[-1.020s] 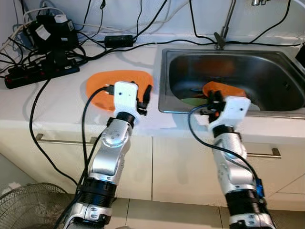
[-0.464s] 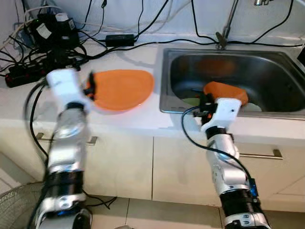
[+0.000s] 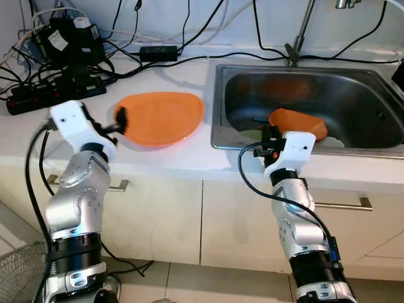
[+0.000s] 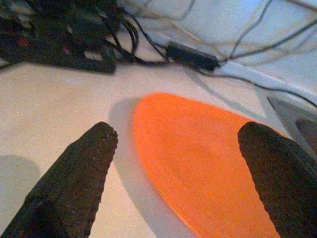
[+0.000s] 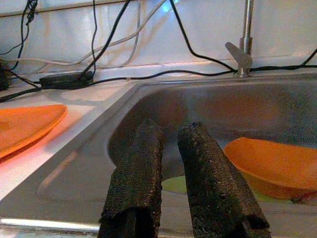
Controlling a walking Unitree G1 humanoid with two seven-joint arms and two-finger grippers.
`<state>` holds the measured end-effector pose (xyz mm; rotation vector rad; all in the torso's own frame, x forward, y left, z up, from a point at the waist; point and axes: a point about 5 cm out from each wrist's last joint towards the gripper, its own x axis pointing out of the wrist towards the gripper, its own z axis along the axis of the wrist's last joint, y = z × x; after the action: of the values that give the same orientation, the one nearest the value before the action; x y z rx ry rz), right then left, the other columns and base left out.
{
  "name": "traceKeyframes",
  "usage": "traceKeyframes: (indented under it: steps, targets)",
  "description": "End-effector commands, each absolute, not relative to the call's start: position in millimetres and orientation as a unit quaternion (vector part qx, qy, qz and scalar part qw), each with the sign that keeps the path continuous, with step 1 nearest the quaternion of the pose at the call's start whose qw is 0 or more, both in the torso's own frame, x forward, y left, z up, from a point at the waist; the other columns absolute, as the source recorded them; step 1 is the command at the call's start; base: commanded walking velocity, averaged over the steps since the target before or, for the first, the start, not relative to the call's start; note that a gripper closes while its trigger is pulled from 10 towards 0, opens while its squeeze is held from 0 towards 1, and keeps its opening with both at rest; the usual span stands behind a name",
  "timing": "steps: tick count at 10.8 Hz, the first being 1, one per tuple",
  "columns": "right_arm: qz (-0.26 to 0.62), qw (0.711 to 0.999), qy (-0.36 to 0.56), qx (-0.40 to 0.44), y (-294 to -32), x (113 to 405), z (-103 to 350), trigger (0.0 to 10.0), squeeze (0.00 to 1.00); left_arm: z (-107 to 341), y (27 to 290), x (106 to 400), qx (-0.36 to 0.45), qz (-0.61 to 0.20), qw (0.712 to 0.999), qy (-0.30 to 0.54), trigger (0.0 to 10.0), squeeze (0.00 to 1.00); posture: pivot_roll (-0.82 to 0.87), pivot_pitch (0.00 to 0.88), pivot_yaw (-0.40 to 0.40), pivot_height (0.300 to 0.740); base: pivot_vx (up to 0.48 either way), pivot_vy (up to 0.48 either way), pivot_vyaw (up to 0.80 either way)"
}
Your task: Kitchen organization
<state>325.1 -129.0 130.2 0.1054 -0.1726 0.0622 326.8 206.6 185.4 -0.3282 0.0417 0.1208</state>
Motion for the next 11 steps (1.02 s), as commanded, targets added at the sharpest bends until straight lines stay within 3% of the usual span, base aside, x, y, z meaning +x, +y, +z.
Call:
traceKeyframes:
  steps: [1, 5, 11]
  targets:
    - [0.033, 0.995, -0.082, 0.053, -128, 326, 130, 10.0, 0.0, 186, 209, 324, -0.156, 0.067, 0.985, 0.039, 10.0, 0.0, 0.12, 0.0, 0.032, 0.74, 0.0, 0.0, 0.0]
    - [0.03, 0.995, -0.082, 0.057, -128, 326, 130, 10.0, 0.0, 178, 207, 323, -0.188, 0.094, 0.97, 0.12, 10.0, 0.0, 0.11, 0.0, 0.039, 0.74, 0.0, 0.0, 0.0]
    - [0.031, 0.994, -0.086, 0.06, -127, 328, 132, 10.0, 0.0, 181, 183, 328, -0.302, 0.046, 0.939, 0.161, 10.0, 0.0, 0.11, 0.0, 0.044, 0.74, 0.0, 0.0, 0.0]
